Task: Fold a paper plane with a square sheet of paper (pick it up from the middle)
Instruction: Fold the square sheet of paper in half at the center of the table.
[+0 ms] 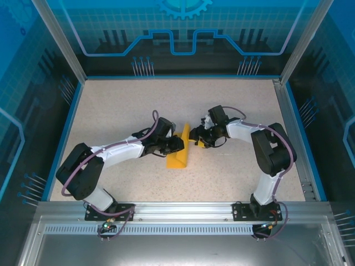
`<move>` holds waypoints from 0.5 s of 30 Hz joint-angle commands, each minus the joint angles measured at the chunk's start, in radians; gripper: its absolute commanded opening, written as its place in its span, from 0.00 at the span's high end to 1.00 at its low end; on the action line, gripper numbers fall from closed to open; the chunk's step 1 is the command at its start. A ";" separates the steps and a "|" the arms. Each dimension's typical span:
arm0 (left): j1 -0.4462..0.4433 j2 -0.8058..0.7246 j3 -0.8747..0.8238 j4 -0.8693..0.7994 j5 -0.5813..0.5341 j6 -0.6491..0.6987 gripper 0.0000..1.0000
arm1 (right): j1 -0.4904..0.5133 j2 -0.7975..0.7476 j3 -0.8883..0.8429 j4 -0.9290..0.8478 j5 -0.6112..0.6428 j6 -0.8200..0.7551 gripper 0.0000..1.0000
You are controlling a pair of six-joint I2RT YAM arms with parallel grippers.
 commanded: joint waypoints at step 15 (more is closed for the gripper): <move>0.137 0.046 0.020 0.050 0.180 -0.023 0.64 | 0.035 0.080 0.080 -0.044 -0.072 -0.054 0.50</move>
